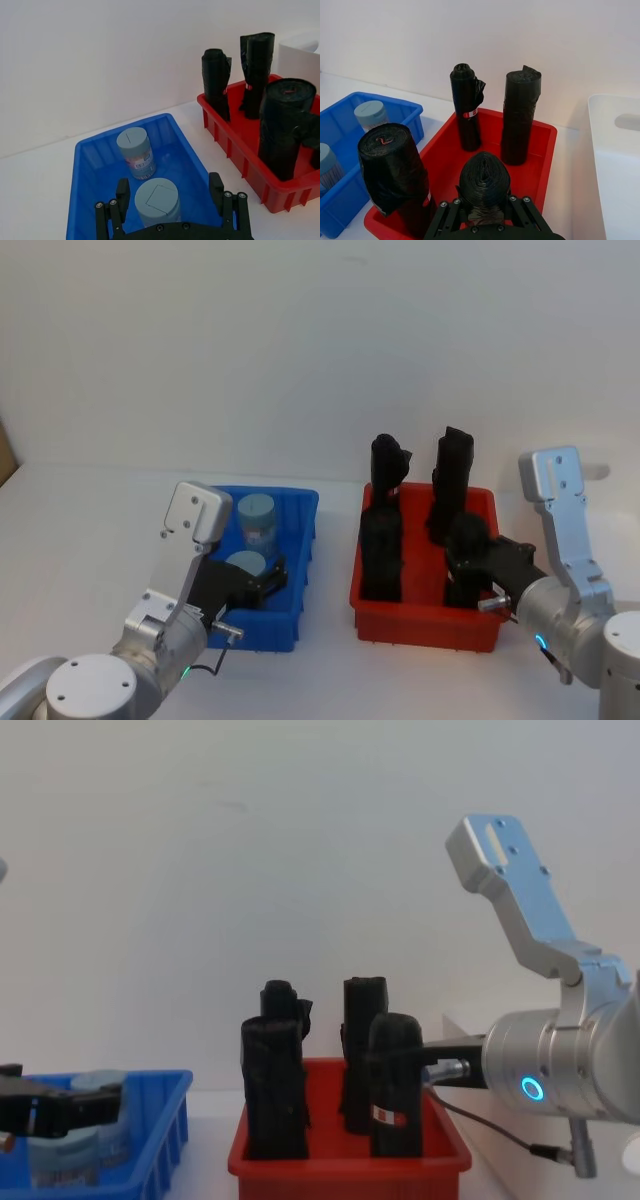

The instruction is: Pick the cotton swabs from the blue box and place them into the white box.

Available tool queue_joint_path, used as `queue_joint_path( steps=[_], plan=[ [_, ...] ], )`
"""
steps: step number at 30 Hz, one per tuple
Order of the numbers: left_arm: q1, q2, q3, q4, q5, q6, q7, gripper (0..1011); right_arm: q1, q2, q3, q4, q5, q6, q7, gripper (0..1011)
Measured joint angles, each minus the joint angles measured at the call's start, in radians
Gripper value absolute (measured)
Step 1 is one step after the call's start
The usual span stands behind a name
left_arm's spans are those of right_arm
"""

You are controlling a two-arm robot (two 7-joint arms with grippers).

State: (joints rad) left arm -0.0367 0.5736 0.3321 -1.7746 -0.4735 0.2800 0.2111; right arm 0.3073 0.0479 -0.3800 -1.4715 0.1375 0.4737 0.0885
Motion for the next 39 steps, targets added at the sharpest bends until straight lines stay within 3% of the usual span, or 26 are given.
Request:
queue_joint_path(
  steps=[21, 39],
  plan=[
    [-0.056, -0.028, -0.023, 0.116, -0.005, 0.03, -0.099, 1002, 0.0, 0.0, 0.0, 0.0, 0.0, 0.0, 0.0, 348],
    [-0.091, -0.044, -0.033, 0.169, 0.018, 0.059, -0.16, 1002, 0.0, 0.0, 0.0, 0.0, 0.0, 0.0, 0.0, 348]
  ],
)
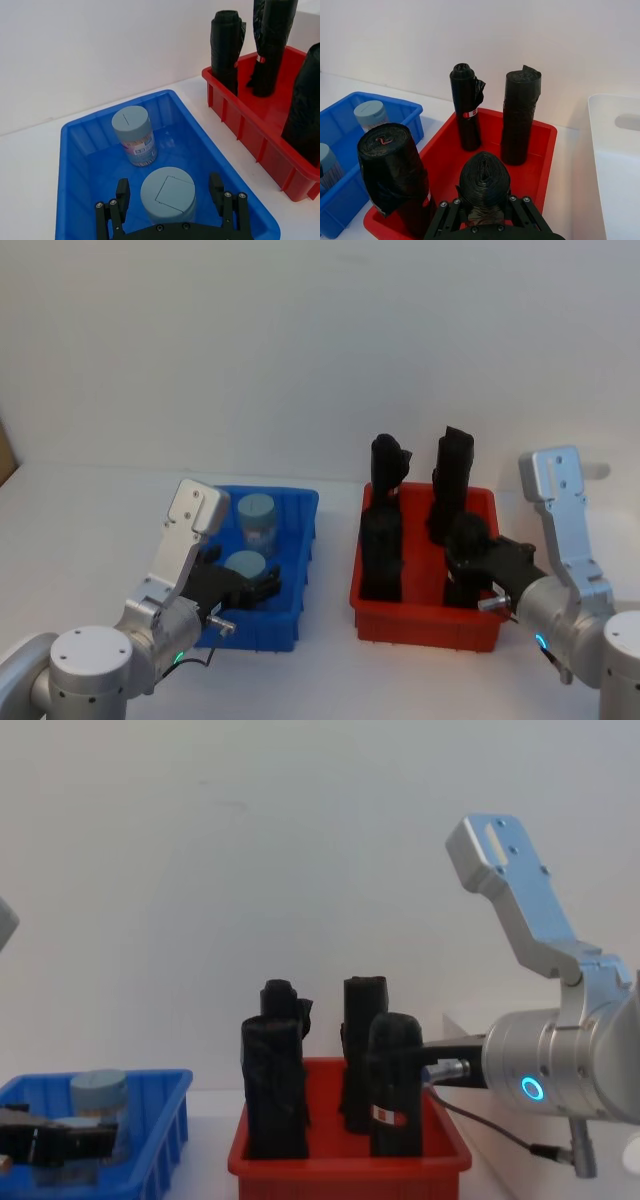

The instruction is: Pick the cotton swabs from the blue box and place them into the white box.

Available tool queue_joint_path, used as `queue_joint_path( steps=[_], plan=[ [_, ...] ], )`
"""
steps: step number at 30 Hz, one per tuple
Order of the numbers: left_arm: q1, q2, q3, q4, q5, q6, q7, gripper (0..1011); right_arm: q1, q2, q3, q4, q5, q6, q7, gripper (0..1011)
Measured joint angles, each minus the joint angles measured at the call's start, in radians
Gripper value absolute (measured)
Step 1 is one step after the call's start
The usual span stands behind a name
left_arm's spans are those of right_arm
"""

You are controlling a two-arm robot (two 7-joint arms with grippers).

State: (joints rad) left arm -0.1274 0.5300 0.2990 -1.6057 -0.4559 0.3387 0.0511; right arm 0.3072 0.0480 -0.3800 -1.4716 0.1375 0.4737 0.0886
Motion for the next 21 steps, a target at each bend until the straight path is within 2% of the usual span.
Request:
queue_joint_path(
  steps=[11, 21],
  plan=[
    [-0.012, -0.009, -0.001, 0.026, 0.012, 0.02, -0.031, 1002, 0.0, 0.0, 0.0, 0.0, 0.0, 0.0, 0.0, 348],
    [-0.028, -0.019, -0.001, 0.048, 0.04, 0.027, -0.052, 1002, 0.0, 0.0, 0.0, 0.0, 0.0, 0.0, 0.0, 348]
  ],
)
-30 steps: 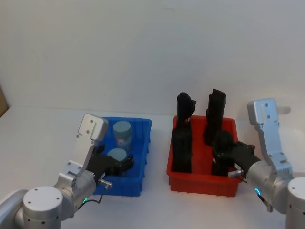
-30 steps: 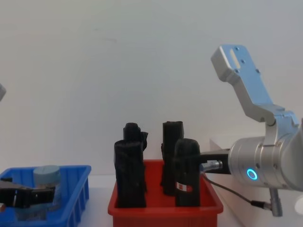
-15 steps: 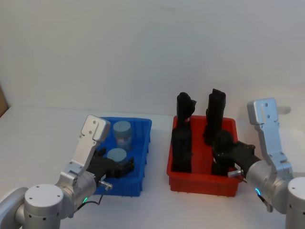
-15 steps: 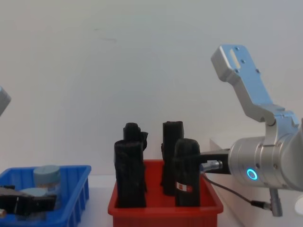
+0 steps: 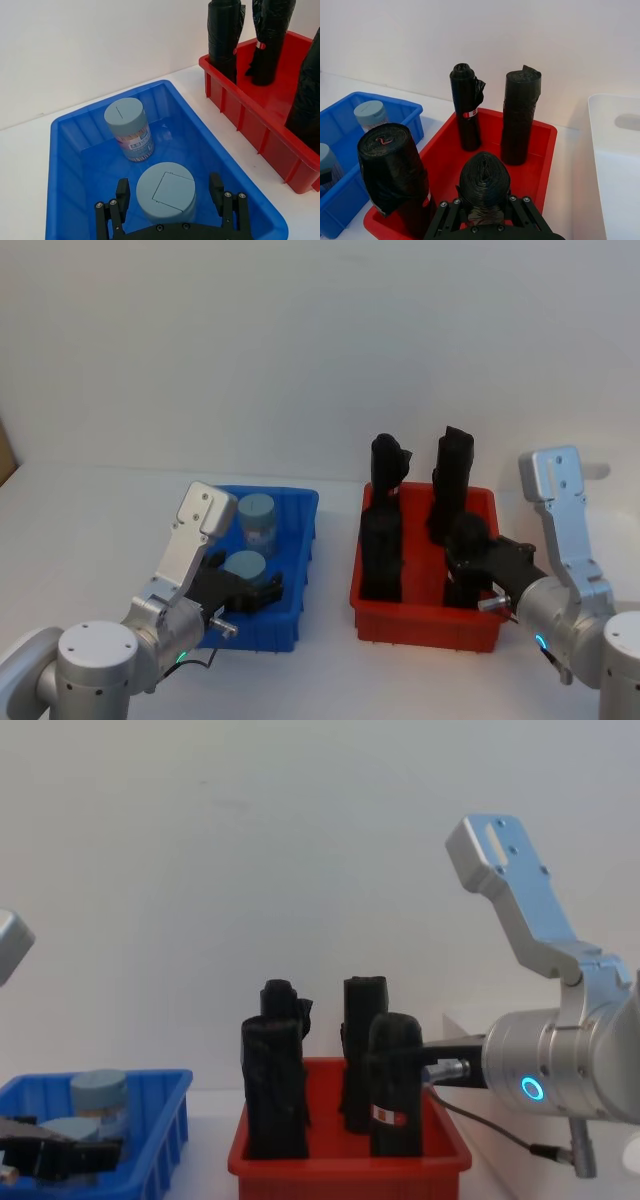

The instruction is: Pick the cotton swabs from the blue box and place them into the white box.

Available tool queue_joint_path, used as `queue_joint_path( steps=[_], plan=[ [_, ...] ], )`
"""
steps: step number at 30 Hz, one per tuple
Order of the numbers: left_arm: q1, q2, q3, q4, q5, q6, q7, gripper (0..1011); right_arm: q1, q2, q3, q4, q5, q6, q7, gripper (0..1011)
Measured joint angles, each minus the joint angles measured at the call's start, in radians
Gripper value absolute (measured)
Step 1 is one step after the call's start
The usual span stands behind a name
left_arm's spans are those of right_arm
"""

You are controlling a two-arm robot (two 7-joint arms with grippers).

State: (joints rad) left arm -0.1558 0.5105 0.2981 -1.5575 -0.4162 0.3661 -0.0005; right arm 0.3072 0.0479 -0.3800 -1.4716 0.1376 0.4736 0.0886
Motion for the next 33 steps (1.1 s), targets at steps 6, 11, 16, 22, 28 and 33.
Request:
queue_joint_path(
  steps=[6, 11, 16, 22, 28, 33],
  plan=[
    [-0.005, -0.004, -0.001, 0.008, 0.007, -0.001, -0.006, 1003, 0.0, 0.0, 0.0, 0.0, 0.0, 0.0, 0.0, 348],
    [-0.008, -0.007, -0.003, 0.015, 0.011, -0.004, -0.01, 1003, 0.0, 0.0, 0.0, 0.0, 0.0, 0.0, 0.0, 348],
    [-0.011, -0.009, -0.004, 0.019, 0.013, -0.008, -0.013, 1002, 0.0, 0.0, 0.0, 0.0, 0.0, 0.0, 0.0, 348],
    [-0.012, -0.01, -0.005, 0.021, 0.015, -0.01, -0.015, 1002, 0.0, 0.0, 0.0, 0.0, 0.0, 0.0, 0.0, 348],
    [-0.013, -0.01, -0.005, 0.023, 0.016, -0.012, -0.016, 1002, 0.0, 0.0, 0.0, 0.0, 0.0, 0.0, 0.0, 348],
    [-0.013, -0.012, -0.007, 0.024, 0.015, -0.014, -0.017, 1002, 0.0, 0.0, 0.0, 0.0, 0.0, 0.0, 0.0, 348]
  ],
)
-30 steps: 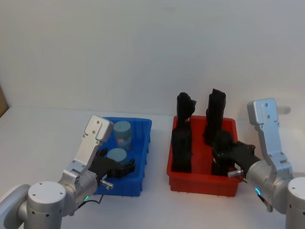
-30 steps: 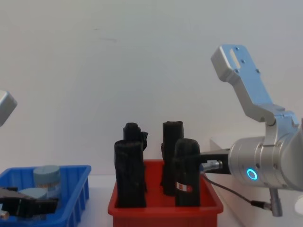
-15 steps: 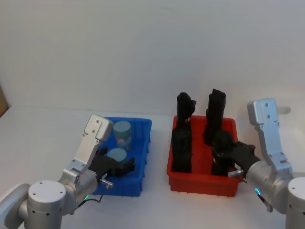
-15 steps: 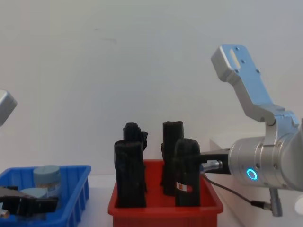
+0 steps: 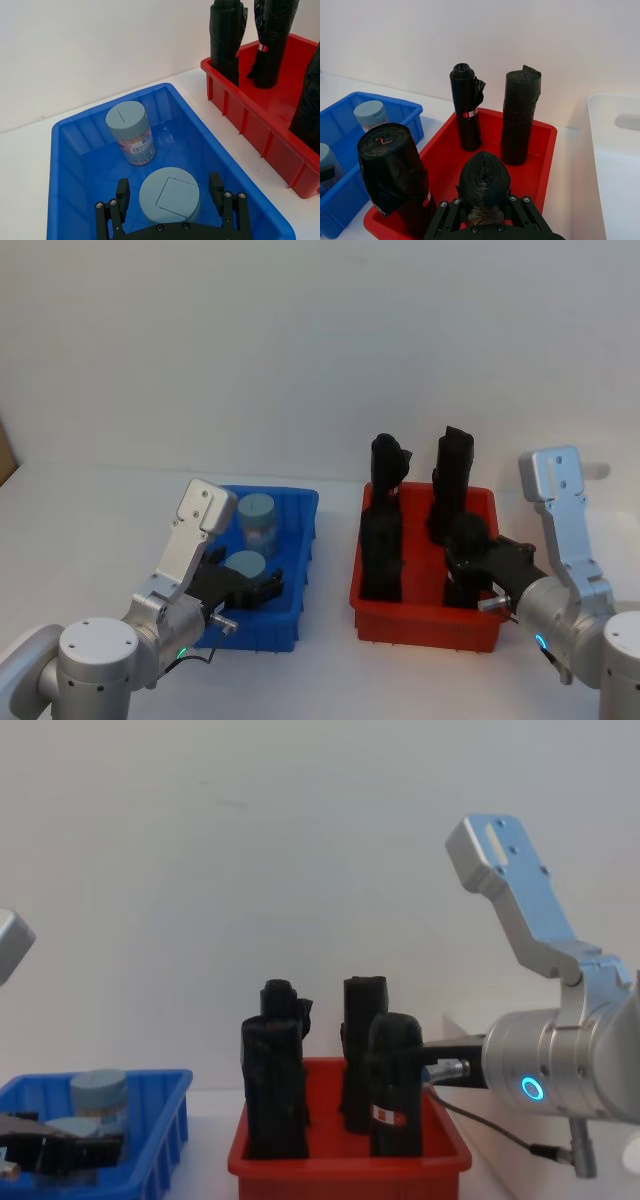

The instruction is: Pick the cotton swabs from the blue box and place them into the white box.

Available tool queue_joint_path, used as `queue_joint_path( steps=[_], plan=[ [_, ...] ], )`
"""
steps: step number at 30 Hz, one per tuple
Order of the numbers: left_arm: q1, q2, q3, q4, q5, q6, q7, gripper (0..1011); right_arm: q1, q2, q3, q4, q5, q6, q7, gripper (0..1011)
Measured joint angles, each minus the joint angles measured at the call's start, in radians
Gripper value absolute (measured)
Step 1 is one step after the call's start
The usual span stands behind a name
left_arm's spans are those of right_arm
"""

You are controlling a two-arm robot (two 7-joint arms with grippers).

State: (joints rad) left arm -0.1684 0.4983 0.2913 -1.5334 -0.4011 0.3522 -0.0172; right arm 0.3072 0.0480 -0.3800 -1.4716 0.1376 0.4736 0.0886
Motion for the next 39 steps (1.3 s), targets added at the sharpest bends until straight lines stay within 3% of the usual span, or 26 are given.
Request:
queue_joint_path(
  steps=[39],
  plan=[
    [-0.009, -0.004, -0.008, 0.006, -0.004, 0.021, -0.019, 1002, 0.0, 0.0, 0.0, 0.0, 0.0, 0.0, 0.0, 348]
  ],
)
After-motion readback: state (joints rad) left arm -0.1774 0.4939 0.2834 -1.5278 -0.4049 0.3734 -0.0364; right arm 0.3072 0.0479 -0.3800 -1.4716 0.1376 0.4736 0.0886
